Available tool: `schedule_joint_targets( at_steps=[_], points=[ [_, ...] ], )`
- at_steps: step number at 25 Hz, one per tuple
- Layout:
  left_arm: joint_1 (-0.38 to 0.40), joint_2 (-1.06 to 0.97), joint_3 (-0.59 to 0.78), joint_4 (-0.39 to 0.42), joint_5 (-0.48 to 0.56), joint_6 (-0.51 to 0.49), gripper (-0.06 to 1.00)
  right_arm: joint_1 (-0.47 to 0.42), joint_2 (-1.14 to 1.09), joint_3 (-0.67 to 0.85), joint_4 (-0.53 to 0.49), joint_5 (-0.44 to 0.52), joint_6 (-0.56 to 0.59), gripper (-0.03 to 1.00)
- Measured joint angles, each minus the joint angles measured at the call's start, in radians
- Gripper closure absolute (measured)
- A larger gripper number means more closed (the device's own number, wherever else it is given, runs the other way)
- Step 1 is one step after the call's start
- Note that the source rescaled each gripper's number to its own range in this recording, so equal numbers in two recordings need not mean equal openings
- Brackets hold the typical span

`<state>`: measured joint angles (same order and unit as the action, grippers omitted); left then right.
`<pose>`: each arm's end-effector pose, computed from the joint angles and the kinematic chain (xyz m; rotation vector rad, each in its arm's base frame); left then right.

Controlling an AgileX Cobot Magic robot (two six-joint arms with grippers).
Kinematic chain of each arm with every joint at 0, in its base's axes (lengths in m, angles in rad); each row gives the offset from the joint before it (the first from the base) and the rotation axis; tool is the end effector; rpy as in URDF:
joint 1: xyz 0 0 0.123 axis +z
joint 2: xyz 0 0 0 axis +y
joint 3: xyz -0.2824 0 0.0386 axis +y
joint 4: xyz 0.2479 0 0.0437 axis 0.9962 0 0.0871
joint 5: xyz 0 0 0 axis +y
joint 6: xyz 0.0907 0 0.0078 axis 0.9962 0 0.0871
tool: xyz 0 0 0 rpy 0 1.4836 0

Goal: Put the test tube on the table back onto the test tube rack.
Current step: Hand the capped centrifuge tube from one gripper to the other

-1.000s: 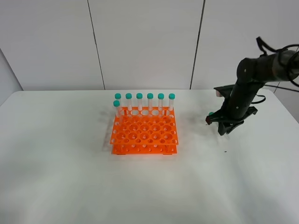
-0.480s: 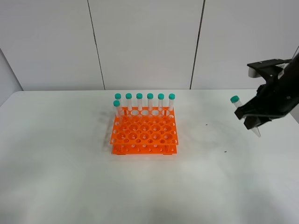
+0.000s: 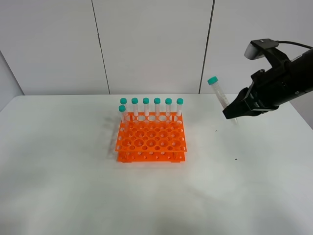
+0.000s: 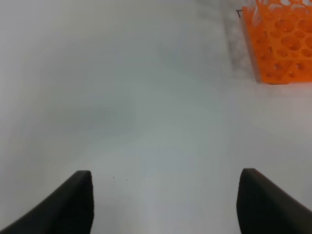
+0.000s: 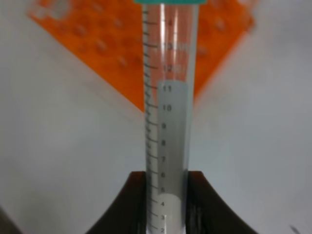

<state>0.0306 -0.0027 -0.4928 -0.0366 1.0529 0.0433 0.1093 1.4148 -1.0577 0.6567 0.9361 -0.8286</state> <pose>-0.0040 -0.0030 0.2758 0.0144 2.0404 0.0025 0.2717 0.0749 0.2919 -0.7979 2.4183 0.5709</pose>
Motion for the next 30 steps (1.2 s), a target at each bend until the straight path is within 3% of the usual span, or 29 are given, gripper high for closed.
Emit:
schedule_joint_targets(
  at_steps=[2, 5, 12, 19, 25, 30],
  points=[
    [0.000, 0.000, 0.000, 0.000, 0.000, 0.000, -0.06, 0.000, 0.008, 0.000, 0.113, 0.053, -0.118, 0.94],
    [0.000, 0.000, 0.000, 0.000, 0.000, 0.000, -0.06, 0.024, 0.043, -0.001, 0.228, 0.113, -0.207, 0.94],
    [0.000, 0.000, 0.000, 0.000, 0.000, 0.000, -0.06, 0.251, 0.155, -0.001, 0.250, 0.022, -0.238, 0.94],
    [0.000, 0.129, -0.118, -0.028, -0.036, 0.000, -0.06, 0.275, 0.235, -0.001, 0.323, -0.021, -0.295, 0.94],
    [0.000, 0.462, -0.280, -0.178, -0.159, 0.071, -0.06, 0.275, 0.235, -0.001, 0.349, -0.022, -0.317, 0.94],
    [0.000, 0.726, -0.290, -0.457, -0.331, 0.232, -0.06, 0.275, 0.235, -0.001, 0.355, -0.022, -0.317, 0.94]
  ],
)
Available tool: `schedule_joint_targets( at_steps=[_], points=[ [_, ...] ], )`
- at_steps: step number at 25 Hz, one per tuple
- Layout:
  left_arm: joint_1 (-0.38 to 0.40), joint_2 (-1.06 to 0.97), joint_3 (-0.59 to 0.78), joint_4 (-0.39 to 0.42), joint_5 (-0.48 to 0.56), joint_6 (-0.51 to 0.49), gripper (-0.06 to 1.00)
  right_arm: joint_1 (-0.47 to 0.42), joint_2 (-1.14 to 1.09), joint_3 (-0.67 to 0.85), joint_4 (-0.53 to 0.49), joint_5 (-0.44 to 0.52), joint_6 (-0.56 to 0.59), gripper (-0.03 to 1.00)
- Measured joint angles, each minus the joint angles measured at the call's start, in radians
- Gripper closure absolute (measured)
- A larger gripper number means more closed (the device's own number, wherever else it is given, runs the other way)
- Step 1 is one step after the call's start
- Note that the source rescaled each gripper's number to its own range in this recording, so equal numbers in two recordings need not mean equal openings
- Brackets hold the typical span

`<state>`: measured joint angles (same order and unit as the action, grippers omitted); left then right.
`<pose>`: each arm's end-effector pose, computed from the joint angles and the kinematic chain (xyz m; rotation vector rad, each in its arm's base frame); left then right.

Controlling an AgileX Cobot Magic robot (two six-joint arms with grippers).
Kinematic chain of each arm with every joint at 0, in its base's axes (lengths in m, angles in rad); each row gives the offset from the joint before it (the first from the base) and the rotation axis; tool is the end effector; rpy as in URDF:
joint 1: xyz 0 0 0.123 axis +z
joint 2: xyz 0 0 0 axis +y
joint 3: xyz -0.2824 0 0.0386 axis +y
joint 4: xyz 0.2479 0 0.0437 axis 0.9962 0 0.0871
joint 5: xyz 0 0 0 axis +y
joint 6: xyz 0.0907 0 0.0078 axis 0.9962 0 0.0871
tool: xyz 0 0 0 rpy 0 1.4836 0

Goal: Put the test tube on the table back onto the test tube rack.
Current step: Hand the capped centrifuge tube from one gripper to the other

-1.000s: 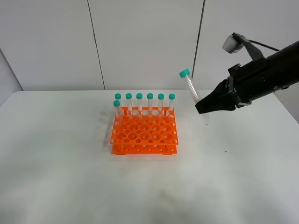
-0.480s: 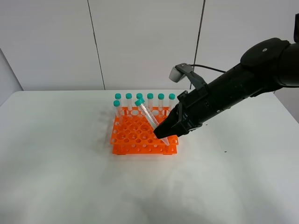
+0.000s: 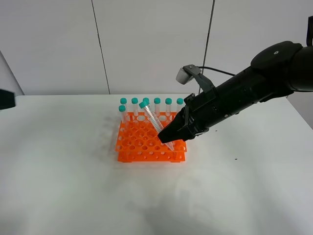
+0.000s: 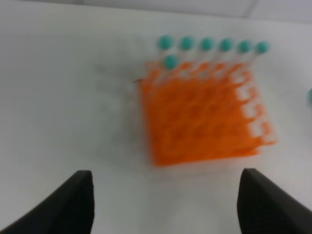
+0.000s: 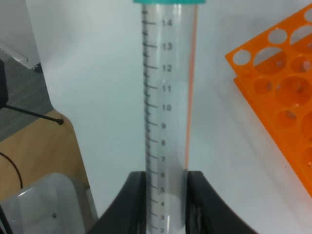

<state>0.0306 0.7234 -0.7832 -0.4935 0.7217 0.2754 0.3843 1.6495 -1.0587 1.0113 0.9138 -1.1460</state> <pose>0.1348 -0.0244 0.3548 0.0501 2.0762 -0.3787 0.2747 0.1771 0.2394 -1.1456 2.2574 0.9749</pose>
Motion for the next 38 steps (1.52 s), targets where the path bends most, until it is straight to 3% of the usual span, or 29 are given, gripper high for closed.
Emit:
schedule_joint_targets(
  at_steps=[3, 9, 12, 16, 22, 30, 38],
  points=[
    [0.000, 0.149, 0.000, -0.232, -0.067, 0.190, -0.06, 0.000, 0.000, 0.000, 0.005, 0.000, 0.000, 0.94],
    [0.000, 0.431, 0.000, -0.753, -0.073, 0.605, -0.06, 0.000, 0.000, 0.000, 0.033, -0.008, 0.000, 0.94],
    [0.000, 0.531, 0.000, -0.951, -0.048, 0.753, -0.06, 0.000, 0.000, 0.000, 0.036, -0.010, 0.000, 0.94],
    [0.000, 0.629, 0.000, -1.125, 0.014, 0.854, -0.06, 0.000, 0.000, 0.000, 0.038, -0.012, 0.000, 0.94],
    [-0.031, 0.695, 0.000, -1.213, 0.038, 0.898, -0.06, 0.000, 0.000, 0.000, 0.038, -0.018, 0.000, 0.94],
    [-0.250, 0.696, 0.000, -1.227, -0.126, 0.970, -0.06, 0.000, 0.000, 0.000, 0.038, -0.023, 0.000, 0.94],
    [-0.383, 0.696, 0.000, -1.229, -0.238, 0.975, -0.06, 0.000, 0.000, 0.000, 0.038, -0.024, 0.000, 0.94]
  ],
)
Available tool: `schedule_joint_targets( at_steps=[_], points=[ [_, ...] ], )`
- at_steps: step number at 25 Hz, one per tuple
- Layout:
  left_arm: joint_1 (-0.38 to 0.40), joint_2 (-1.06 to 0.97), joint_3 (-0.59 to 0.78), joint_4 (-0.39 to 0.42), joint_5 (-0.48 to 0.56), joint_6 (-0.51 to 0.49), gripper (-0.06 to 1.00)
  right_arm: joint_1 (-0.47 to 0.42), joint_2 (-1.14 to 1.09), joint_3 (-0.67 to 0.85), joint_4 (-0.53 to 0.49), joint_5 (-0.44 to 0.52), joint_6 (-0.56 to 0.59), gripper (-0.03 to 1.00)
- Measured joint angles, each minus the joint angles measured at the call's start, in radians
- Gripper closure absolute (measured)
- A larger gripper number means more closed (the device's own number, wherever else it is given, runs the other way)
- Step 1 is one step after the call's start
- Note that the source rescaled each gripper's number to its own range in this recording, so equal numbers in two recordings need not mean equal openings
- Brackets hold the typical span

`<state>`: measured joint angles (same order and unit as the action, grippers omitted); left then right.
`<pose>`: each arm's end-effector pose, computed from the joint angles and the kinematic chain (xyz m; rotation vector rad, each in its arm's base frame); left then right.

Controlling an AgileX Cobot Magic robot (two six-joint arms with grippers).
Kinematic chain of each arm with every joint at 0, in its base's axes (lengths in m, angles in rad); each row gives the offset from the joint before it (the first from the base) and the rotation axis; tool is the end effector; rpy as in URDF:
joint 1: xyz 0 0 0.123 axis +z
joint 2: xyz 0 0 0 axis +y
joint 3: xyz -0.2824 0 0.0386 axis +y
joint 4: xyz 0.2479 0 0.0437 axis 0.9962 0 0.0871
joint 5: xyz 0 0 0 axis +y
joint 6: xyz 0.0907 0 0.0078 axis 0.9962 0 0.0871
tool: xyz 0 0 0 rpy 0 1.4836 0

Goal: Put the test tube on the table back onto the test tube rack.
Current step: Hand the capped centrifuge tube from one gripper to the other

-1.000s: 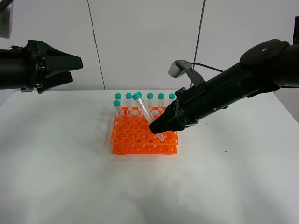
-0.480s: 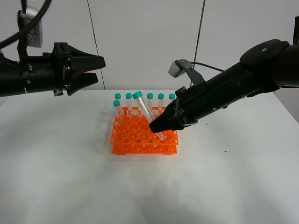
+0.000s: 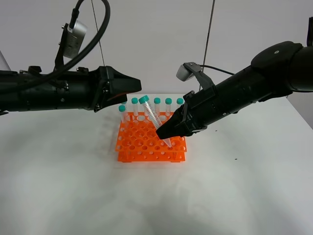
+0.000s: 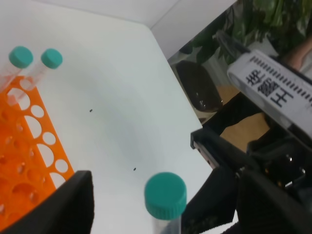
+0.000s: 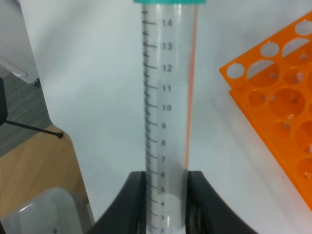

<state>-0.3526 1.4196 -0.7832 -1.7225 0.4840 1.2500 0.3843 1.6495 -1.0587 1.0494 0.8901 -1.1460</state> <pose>0.2605 -0.1406 0.2593 0.1683 2.1305 -1.0013 0.2773 0.1784 0.2412 -1.0905 2.2488 0.9857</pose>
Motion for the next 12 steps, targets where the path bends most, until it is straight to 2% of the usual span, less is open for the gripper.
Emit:
schedule_joint_targets(
  at_steps=[6, 12],
  points=[
    [-0.033, 0.012, -0.001, 0.000, -0.032, 0.000, -0.06, 0.000, 0.000, 0.000, 0.000, 0.020, 0.000, 0.94],
    [-0.033, 0.087, -0.024, 0.000, -0.007, -0.002, -0.06, 0.000, 0.000, 0.000, 0.000, 0.023, 0.000, 0.94]
  ],
)
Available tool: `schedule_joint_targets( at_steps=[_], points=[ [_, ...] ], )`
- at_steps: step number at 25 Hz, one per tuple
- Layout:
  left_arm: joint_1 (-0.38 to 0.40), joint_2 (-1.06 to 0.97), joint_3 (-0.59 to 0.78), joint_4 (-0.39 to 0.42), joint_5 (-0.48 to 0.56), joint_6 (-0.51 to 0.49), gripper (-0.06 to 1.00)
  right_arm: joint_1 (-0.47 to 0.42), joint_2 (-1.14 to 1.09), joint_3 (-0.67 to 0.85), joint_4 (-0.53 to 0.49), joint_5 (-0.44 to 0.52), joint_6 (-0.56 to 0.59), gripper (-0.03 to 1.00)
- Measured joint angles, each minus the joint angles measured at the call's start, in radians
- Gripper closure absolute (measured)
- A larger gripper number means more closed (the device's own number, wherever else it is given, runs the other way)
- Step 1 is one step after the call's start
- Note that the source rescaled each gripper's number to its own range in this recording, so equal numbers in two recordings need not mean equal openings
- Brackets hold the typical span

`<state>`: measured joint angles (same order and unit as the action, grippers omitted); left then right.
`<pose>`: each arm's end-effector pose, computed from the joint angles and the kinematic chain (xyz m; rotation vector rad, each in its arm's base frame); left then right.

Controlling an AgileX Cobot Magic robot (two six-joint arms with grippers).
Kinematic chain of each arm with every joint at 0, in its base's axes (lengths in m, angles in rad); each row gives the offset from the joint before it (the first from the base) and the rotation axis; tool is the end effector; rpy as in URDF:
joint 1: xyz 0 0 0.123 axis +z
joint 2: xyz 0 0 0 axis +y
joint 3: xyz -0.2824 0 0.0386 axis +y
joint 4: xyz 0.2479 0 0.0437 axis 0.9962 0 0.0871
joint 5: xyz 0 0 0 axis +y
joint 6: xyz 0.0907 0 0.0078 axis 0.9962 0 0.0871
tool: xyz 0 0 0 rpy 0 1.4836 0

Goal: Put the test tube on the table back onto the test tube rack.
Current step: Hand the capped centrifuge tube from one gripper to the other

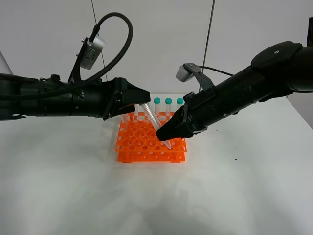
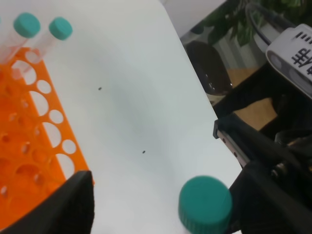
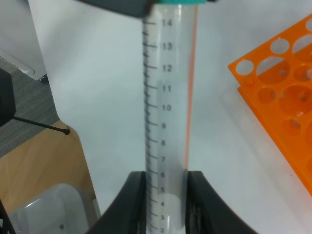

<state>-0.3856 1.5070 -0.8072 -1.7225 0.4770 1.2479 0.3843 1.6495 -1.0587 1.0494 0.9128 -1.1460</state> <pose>0.2699 -0.1543 0.2398 0.1812 2.2017 -1.0062 0.2753 0.1788 0.2414 -1.1061 2.2507 1.0079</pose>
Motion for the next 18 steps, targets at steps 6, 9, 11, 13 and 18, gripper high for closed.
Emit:
schedule_joint_targets(
  at_steps=[6, 9, 11, 13, 18],
  points=[
    [0.000, 0.018, -0.015, -0.003, 0.026, -0.001, -0.06, 0.000, 0.000, 0.000, 0.000, 0.000, 0.000, 0.94],
    [0.000, 0.018, -0.015, -0.003, 0.067, -0.001, -0.06, 0.000, 0.000, 0.000, 0.000, 0.000, 0.000, 0.94],
    [0.000, 0.018, -0.016, -0.003, 0.082, -0.001, -0.06, 0.000, 0.000, 0.000, 0.000, 0.000, 0.000, 0.94],
    [0.000, 0.018, -0.016, -0.003, 0.085, -0.001, -0.06, 0.000, 0.000, 0.000, 0.000, 0.000, 0.000, 0.94],
    [0.000, 0.018, -0.016, -0.003, 0.087, -0.001, -0.06, 0.000, 0.000, 0.000, 0.000, 0.003, 0.000, 0.94]
  ],
)
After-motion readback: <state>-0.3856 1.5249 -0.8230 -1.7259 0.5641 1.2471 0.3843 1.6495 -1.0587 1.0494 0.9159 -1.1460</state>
